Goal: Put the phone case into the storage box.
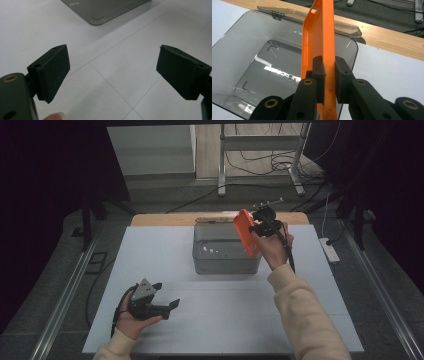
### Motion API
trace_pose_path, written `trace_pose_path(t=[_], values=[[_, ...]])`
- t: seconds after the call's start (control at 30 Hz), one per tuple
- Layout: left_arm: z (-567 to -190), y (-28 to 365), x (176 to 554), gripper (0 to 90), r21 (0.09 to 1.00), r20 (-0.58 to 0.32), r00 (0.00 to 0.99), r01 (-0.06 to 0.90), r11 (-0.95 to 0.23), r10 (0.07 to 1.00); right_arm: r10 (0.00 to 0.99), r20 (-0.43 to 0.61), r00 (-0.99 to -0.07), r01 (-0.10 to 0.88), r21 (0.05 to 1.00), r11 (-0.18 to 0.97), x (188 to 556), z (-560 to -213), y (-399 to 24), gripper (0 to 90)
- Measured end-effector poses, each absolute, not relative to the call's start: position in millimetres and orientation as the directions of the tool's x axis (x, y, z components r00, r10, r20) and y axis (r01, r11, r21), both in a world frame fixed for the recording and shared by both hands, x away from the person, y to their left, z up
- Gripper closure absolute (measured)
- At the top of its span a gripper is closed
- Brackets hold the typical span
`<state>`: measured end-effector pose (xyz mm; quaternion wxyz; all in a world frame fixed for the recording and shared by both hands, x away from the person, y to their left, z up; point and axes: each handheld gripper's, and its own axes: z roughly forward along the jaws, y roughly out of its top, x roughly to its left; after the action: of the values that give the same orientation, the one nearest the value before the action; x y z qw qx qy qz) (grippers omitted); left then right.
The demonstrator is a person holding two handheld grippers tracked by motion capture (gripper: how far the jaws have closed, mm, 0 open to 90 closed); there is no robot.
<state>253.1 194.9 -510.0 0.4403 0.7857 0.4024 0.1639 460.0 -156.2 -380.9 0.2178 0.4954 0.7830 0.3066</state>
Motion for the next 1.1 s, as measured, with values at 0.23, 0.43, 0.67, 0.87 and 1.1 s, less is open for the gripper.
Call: trace_pose_path(t=[0.23,0.43,0.67,0.87,1.1], values=[[-510,194,254,11.7,0.822,-0.095,0.627,0.488,-0.294,0.774,0.913,-0.043,-0.405,0.652,0.687,0.321,463,-385,-156,80.3],[-509,194,254,11.7,0.822,-0.095,0.628,0.487,-0.296,0.773,0.916,-0.049,-0.399,0.660,0.678,0.324,465,-388,-154,80.3],[-510,194,254,11.8,0.820,-0.093,0.629,0.488,-0.298,0.772,0.916,-0.050,-0.399,0.661,0.677,0.325,466,-390,-151,80.3],[-510,193,254,11.7,0.820,-0.092,0.629,0.488,-0.299,0.772,0.918,-0.050,-0.393,0.669,0.670,0.323,468,-392,-152,80.3],[-510,193,254,11.8,0.820,-0.092,0.629,0.488,-0.300,0.772,0.919,-0.060,-0.389,0.674,0.662,0.328,469,-395,-152,80.2]])
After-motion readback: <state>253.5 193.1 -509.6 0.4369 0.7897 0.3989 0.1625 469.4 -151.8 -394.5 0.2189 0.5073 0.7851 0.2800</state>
